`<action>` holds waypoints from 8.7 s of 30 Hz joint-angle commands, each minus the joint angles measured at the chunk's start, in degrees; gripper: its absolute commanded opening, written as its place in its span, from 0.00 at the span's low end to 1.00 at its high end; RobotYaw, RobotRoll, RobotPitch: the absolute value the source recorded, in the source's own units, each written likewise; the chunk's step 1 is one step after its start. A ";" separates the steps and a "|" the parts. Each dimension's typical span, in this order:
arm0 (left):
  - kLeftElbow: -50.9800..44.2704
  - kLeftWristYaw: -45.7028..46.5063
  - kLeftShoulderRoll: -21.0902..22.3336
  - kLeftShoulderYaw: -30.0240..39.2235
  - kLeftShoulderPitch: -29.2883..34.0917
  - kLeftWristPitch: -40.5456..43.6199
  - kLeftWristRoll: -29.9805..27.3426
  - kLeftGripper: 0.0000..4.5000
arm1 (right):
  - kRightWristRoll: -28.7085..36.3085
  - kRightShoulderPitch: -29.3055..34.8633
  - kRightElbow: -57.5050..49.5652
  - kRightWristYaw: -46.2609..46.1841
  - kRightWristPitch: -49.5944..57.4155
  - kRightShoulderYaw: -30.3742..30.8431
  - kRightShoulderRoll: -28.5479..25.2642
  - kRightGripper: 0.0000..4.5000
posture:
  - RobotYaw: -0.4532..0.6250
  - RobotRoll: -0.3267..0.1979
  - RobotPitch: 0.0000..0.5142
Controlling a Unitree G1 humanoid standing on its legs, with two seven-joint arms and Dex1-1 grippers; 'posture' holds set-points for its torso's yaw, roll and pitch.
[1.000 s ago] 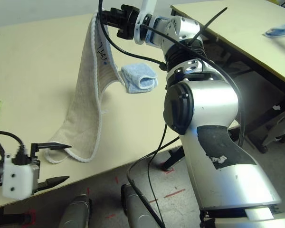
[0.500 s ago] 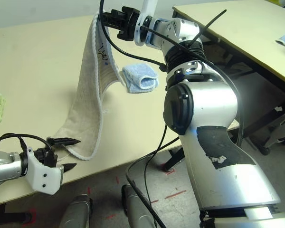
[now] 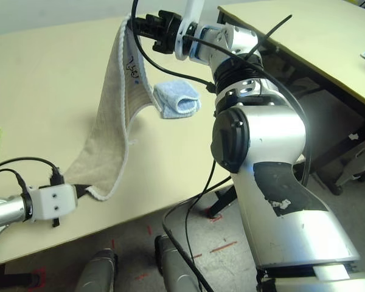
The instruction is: Fold the towel and set it aside.
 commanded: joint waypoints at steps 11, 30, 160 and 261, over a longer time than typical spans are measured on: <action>-4.78 17.02 -4.14 36.80 5.53 28.07 -49.89 0.00 | -10.53 3.41 -0.17 20.24 -5.24 12.45 -4.38 0.00 | 0.39 0.62 0.30; 33.10 -2.04 23.95 30.67 -9.43 14.68 -37.65 0.00 | -16.49 5.79 0.87 6.26 -37.15 15.16 -2.13 0.00 | 0.40 0.62 0.32; -30.57 -14.42 19.33 27.04 43.32 34.62 12.90 1.00 | 0.62 18.57 -2.21 30.84 -36.62 31.38 -5.07 0.00 | 0.44 0.62 0.37; -5.21 -17.98 20.99 25.58 16.41 36.62 5.56 0.00 | -17.68 20.02 0.57 27.01 -50.82 36.56 -1.79 0.00 | 0.44 0.62 0.36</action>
